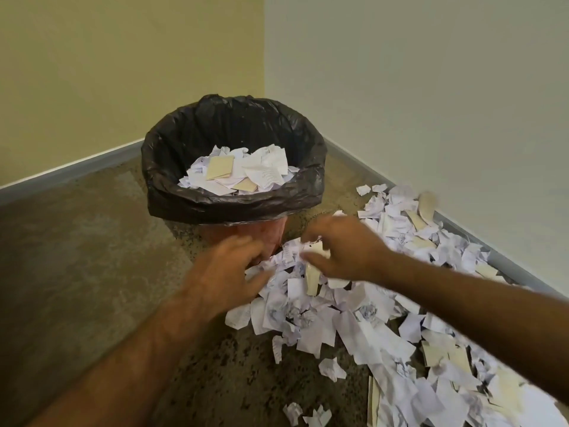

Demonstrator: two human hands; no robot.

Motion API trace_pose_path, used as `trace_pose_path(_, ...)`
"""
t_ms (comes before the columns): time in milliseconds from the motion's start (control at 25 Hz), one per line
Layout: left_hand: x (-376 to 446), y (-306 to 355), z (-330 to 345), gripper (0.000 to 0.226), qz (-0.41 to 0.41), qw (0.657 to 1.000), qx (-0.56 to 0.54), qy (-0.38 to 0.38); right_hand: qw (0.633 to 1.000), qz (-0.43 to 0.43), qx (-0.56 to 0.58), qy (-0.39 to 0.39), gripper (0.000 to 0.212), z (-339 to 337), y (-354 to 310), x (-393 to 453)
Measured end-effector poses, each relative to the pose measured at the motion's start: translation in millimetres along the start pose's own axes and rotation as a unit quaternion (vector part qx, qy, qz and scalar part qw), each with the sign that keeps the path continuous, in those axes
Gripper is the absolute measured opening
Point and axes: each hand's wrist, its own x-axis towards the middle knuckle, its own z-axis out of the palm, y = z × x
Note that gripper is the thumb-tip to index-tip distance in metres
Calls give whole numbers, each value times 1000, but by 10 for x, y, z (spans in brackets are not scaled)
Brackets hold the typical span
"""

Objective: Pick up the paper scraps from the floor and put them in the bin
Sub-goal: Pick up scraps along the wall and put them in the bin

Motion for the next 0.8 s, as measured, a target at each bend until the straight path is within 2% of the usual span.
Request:
trace_pose_path(80, -241, -123, 372, 76, -154, 976, -12, -151, 987, 53, -16, -151, 50, 415, 67, -261)
trace_pose_path(120, -374, -140, 520, 96, -210, 957, -36, -195, 975, 58, -35, -210, 65, 606, 63, -376)
trace_pose_path(160, -486, -122, 657, 112, -249, 941, -51, -222, 962, 53, -61, -259, 80, 782, 52, -476)
trace_pose_path(240, -640, -13, 895, 127, -282, 925, -54, -250, 938, 48, -97, -328, 105, 1067, 36, -629)
trace_pose_path(320, -676, 97, 1113, 132, -290, 919, -35, -264, 929, 57, -102, -352, 114, 1256, 56, -727)
trace_pose_path(480, -593, 176, 1368, 121, -276, 925, 38, -260, 935, 94, -68, -336, 98, 1424, 117, -733)
trace_pose_path(600, -550, 151, 1442, 87, -251, 938, 72, -229, 938, 92, -51, -331, 81, 1433, 139, -646)
trace_pose_path(680, -544, 95, 1469, 67, -249, 946, 54, -201, 945, 73, -40, -315, 65, 1451, 110, -615)
trace_pose_path(800, -552, 12, 1479, 48, -248, 956, 4, -158, 955, 64, -22, -290, 47, 1490, 85, -617)
